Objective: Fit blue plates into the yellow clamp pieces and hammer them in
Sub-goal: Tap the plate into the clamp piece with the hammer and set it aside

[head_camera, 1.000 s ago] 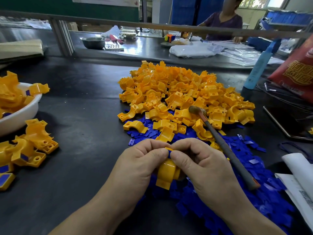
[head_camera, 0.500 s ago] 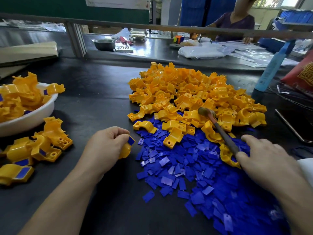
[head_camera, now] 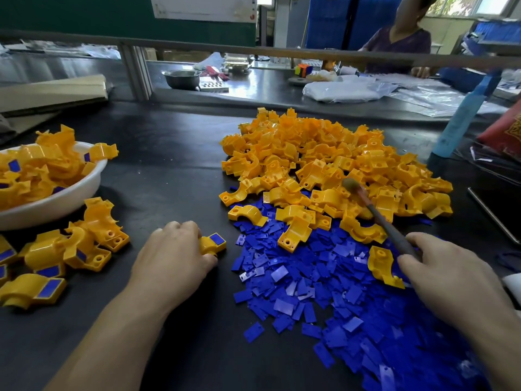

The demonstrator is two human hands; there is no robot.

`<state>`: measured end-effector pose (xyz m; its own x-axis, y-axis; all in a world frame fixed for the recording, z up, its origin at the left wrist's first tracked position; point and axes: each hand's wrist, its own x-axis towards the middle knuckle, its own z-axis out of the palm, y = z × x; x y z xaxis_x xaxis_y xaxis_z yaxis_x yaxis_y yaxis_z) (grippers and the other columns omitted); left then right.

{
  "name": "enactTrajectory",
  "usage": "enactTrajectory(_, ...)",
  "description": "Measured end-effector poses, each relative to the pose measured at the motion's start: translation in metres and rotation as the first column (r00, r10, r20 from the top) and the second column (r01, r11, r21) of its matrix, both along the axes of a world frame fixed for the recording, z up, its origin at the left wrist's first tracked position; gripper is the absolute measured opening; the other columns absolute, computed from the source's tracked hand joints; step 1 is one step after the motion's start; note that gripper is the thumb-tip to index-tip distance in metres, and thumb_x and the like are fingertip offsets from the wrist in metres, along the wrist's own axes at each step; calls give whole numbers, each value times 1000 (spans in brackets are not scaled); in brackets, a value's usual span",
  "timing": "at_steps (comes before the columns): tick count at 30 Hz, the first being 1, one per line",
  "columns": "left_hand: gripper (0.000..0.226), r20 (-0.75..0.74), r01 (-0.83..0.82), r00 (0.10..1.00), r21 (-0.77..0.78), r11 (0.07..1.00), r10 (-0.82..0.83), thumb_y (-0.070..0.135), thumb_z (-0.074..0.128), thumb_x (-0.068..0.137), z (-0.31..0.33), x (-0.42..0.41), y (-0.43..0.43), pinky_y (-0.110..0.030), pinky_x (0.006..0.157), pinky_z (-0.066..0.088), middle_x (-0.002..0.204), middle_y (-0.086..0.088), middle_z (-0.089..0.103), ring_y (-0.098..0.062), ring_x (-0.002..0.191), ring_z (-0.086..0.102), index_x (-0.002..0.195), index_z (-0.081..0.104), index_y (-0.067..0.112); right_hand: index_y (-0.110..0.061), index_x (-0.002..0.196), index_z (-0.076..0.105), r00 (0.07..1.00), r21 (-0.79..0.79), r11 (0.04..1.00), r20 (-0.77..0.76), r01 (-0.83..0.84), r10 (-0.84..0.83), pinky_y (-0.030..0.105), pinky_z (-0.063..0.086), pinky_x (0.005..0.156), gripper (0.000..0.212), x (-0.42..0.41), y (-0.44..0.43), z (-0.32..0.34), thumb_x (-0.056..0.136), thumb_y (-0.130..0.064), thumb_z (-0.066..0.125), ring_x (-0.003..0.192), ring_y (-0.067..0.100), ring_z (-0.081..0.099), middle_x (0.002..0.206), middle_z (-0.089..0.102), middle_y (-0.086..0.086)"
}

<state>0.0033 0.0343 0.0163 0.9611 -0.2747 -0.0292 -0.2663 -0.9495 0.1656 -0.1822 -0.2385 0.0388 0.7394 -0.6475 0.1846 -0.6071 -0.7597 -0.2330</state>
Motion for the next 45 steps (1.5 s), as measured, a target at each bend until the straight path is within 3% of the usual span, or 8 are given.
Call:
enactTrajectory(5, 47, 37, 35, 999, -81, 996, -32, 55, 69, 81, -6, 1, -3, -32, 77, 48, 108, 6, 58, -16, 100, 54, 120, 56, 31, -61, 100, 46, 905, 276, 932, 412, -237, 108, 27, 48, 40, 26, 0, 35, 25, 91, -37, 44, 51, 13, 61, 60, 61, 0)
enactTrajectory(9, 47, 34, 31, 999, -129, 991, -27, 54, 71, 80, -9, 2, -4, -32, 79, 49, 107, 8, 58, -15, 100, 53, 119, 57, 32, -74, 100, 40, 889, 515, 734, 361, -442, 282, 17, 46, 40, 40, 2, 76, 33, 90, -36, 47, 45, 7, 57, 65, 64, -12)
enactTrajectory(17, 46, 72, 44, 997, -165, 985, -32, 53, 72, 79, -13, 5, -2, -31, 73, 43, 109, 5, 60, -18, 101, 54, 118, 60, 30, -76, 107, 25, 842, 291, 791, 197, -539, 501, 12, 44, 73, 46, 7, 99, 16, 91, -41, 49, 82, -8, 55, 90, 57, -30)
enactTrajectory(23, 39, 68, 42, 997, -166, 985, -31, 51, 72, 80, -13, 7, -3, -32, 76, 48, 101, 7, 57, -16, 95, 53, 111, 61, 30, -51, 135, 23, 837, 246, 808, 33, -536, 545, 19, 46, 85, 43, 12, 106, 7, 97, -44, 40, 98, 2, 56, 109, 60, -15)
enactTrajectory(30, 41, 102, 63, 994, -161, 985, -47, 50, 70, 81, -13, 6, -3, -29, 72, 39, 109, 4, 61, -18, 101, 54, 115, 61, 29, -61, 125, 34, 834, 261, 794, 229, -549, 502, 10, 43, 70, 41, 13, 105, 12, 92, -41, 48, 81, -9, 54, 80, 59, -23)
enactTrajectory(34, 39, 83, 52, 996, -162, 985, -39, 52, 70, 80, -12, 7, -4, -30, 73, 44, 105, 6, 60, -17, 97, 54, 111, 61, 30, -51, 134, 24, 838, 263, 801, 61, -537, 542, 16, 45, 71, 40, 23, 114, 8, 98, -42, 39, 80, 1, 53, 90, 56, -16)
enactTrajectory(39, 42, 80, 53, 996, -167, 984, -40, 52, 71, 80, -13, 8, -3, -30, 72, 41, 106, 6, 59, -17, 99, 54, 114, 61, 29, -78, 99, 25, 848, 345, 777, 141, -526, 511, 15, 44, 59, 46, 20, 105, 17, 94, -38, 47, 70, -5, 54, 88, 54, -33)
enactTrajectory(45, 47, 45, 30, 999, -161, 987, -23, 53, 69, 81, -11, 5, -2, -29, 75, 44, 111, 6, 59, -15, 101, 53, 121, 58, 31, -61, 111, 44, 923, 72, 952, 275, -298, 268, 16, 35, 35, 36, 12, 66, 10, 84, -41, 53, 55, 9, 57, 62, 56, -13)
